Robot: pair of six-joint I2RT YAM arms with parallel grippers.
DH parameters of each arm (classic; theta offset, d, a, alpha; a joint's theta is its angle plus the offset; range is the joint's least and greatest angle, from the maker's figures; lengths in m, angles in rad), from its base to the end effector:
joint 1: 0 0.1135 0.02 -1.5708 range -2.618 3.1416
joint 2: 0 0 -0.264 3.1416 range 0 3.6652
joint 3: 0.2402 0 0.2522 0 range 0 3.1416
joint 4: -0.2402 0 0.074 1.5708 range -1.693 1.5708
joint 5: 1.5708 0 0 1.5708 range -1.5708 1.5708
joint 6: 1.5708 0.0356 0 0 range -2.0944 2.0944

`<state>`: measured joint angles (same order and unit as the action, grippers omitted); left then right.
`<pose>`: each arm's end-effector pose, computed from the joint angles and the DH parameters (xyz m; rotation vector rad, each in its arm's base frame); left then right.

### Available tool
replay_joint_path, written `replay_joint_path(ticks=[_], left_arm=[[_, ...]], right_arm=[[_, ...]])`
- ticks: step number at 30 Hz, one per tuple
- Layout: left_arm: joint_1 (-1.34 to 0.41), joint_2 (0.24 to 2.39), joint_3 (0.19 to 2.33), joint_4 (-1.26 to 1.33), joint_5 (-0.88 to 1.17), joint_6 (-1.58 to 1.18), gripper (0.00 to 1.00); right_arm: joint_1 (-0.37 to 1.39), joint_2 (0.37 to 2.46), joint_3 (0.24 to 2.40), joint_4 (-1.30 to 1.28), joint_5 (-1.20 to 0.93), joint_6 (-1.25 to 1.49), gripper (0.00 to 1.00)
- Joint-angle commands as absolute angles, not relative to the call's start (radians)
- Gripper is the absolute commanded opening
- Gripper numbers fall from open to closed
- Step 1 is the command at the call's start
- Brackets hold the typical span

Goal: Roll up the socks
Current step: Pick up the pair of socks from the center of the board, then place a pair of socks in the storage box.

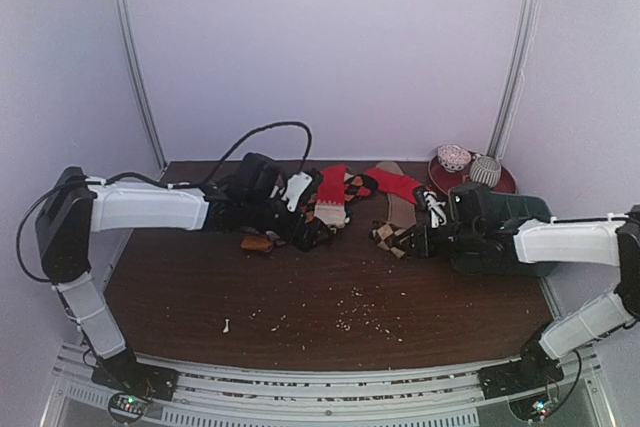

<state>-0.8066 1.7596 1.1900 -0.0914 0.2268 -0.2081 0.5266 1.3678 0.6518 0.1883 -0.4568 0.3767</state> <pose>0.2668 -0.2900 0.2245 0.8116 2.1900 -0.7863 0.2363 0.1556 0.2032 -0.4550 2.1586 1.0057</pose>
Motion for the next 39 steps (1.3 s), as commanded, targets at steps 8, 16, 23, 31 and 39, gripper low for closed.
replay_joint_path(ticks=[8,16,23,31,39], left_arm=[[-0.796,1.62,1.05,0.258,0.014,-0.289,0.98],[-0.743,1.555,0.965,0.427,0.118,-0.367,0.98],[-0.738,1.591,0.966,0.405,0.17,-0.345,0.98],[-0.738,1.576,0.932,0.425,0.23,-0.35,0.98],[-0.737,1.565,0.929,0.405,0.238,-0.333,0.98]], right_arm=[[0.302,1.061,0.74,-0.254,-0.025,0.428,0.0],[0.127,1.083,0.709,-0.205,-0.019,0.401,0.0],[0.101,1.24,0.752,-0.053,-0.046,0.412,0.0],[0.1,1.372,0.821,0.05,0.032,0.428,0.0],[0.1,1.46,0.847,0.077,0.014,0.433,0.0]])
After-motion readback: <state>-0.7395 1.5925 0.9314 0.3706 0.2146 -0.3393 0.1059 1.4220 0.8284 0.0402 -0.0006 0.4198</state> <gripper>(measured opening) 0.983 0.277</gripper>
